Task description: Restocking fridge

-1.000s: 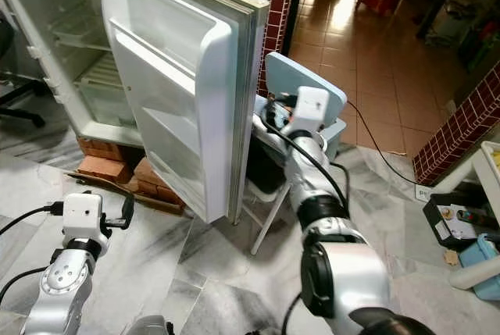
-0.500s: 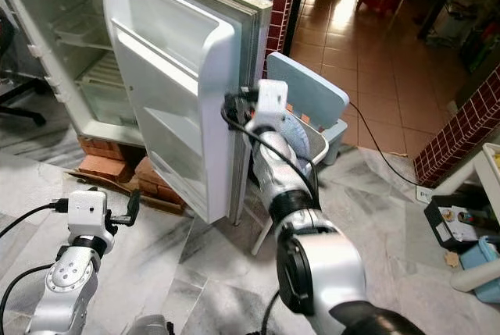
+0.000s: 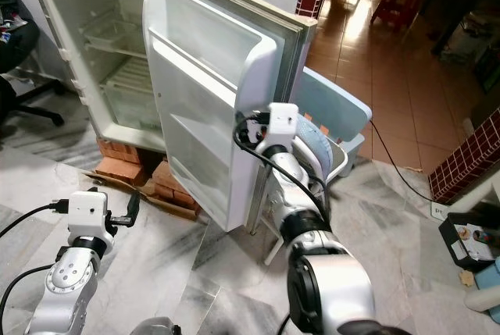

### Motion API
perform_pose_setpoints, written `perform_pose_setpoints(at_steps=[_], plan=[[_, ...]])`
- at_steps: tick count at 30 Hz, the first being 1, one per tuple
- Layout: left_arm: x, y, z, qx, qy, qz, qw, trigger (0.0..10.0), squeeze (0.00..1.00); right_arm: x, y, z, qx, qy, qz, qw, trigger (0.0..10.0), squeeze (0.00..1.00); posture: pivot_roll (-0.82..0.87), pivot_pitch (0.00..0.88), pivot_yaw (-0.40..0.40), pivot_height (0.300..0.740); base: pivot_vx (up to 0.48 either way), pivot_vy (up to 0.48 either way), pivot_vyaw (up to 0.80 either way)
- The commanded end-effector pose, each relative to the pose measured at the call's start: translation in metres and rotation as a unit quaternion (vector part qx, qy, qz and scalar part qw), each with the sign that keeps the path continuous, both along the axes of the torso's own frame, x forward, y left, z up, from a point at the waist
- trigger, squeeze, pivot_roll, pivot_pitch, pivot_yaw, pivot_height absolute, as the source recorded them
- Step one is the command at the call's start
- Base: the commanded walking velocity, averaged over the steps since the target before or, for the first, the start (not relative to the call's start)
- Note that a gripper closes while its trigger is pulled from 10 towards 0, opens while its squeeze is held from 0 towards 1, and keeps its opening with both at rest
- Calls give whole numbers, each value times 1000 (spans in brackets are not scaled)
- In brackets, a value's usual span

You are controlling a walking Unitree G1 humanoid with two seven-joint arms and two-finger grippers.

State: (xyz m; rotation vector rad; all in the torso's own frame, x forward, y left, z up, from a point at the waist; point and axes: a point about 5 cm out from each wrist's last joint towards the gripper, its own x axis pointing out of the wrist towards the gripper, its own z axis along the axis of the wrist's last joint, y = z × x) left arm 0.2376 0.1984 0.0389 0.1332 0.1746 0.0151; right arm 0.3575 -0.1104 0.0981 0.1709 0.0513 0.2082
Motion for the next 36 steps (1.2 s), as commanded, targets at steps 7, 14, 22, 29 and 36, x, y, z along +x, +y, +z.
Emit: perform_pose_setpoints(at_steps=[7, 14, 22, 29, 36], plan=[[-18, 8, 6, -7, -15, -4, 1000, 10000, 0, -57, -67, -19, -85, -49, -36, 995, 10000, 0, 64, 0, -74, 740, 0, 0, 0], [-24, 10, 3, -6, -10, -9, 1000, 10000, 0, -84, -86, -27, -109, -43, -53, 992, 10000, 0, 43, 0, -57, 740, 295, 0, 0], [-19, 9, 5, -9, -12, -18, 1000, 10000, 0, -91, -78, -27, -116, -38, -35, 992, 10000, 0, 49, 0, -54, 740, 410, 0, 0], [-20, 6, 4, -12, -10, -20, 1000, 10000, 0, -93, -86, -21, -116, -32, -43, 992, 10000, 0, 45, 0, -50, 740, 469, 0, 0], [-21, 5, 3, -12, -6, -25, 1000, 10000, 0, -94, -87, -20, -118, -30, -48, 991, 10000, 0, 43, 0, -43, 740, 466, 0, 0]])
